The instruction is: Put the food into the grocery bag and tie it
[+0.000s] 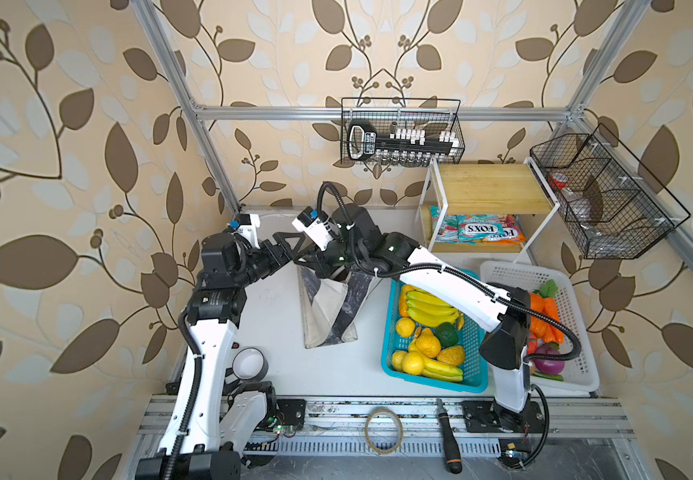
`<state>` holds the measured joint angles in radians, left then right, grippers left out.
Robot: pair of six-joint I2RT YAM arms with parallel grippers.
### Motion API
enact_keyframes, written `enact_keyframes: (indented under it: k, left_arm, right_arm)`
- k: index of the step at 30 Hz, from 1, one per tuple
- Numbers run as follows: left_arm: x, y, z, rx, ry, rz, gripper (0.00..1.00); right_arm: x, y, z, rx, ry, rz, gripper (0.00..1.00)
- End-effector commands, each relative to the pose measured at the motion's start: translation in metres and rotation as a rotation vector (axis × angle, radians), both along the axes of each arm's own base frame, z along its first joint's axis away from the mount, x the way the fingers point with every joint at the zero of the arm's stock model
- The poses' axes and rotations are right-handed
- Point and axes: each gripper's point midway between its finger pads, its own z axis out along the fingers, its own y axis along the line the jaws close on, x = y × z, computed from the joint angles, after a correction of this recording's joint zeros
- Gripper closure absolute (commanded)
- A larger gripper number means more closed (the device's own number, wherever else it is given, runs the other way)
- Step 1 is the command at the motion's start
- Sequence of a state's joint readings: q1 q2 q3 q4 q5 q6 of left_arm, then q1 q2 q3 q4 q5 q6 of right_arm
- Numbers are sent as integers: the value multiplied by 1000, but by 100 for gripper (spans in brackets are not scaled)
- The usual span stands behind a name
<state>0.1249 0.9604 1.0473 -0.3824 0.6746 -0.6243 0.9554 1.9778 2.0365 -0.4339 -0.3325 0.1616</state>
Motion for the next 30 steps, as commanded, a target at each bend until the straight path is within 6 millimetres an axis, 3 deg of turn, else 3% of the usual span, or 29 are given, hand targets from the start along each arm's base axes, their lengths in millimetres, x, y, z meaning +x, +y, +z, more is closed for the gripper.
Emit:
enact_keyframes:
  k: [1, 2, 5, 6, 10, 12, 14, 17, 20, 23, 25, 26, 28, 30]
  left_arm:
    - [-21, 5, -4, 67, 52, 28, 16]
    - [-20, 5, 2, 47, 14, 43, 17]
    - [-14, 10, 13, -5, -43, 97, 37]
    - [-14, 8, 17, -24, -44, 86, 37]
    - [-33, -6, 42, -70, -143, 16, 15]
    - [-32, 4, 33, -57, -122, 81, 5]
    - [-17, 8, 14, -28, -10, 86, 5]
    - [-2, 2, 17, -35, 21, 35, 27]
    - [-2, 16, 23, -7, -6, 125, 67]
    - [2, 18, 25, 5, -11, 134, 81]
    - [8, 12, 26, -13, 0, 90, 100]
    - [10, 10, 25, -16, 14, 75, 100]
    - [8, 12, 25, 19, 18, 74, 100]
    - [2, 21, 26, 77, 24, 124, 100]
  right_arm:
    - [12, -14, -5, -13, -9, -63, 100]
    - [12, -13, -1, 8, -9, -57, 100]
    - [4, -7, 1, 4, -20, -27, 100]
    - [4, -6, 0, -3, -16, -28, 100]
    - [33, -21, 1, 27, 44, -102, 100]
    - [35, -24, 4, -4, -13, -107, 100]
    - [20, -15, 5, -57, -84, -56, 100]
    - [6, -6, -5, -79, -58, -8, 100]
    - [5, -5, -12, -93, -57, -19, 100]
    - [1, -4, -8, -70, -54, 4, 100]
    - [-2, -4, -1, -54, -62, 19, 100]
    - [0, -6, 1, -59, -58, 19, 91]
    - [5, -18, 4, -62, -40, 10, 55]
    - [14, -39, 17, -23, -30, -26, 40]
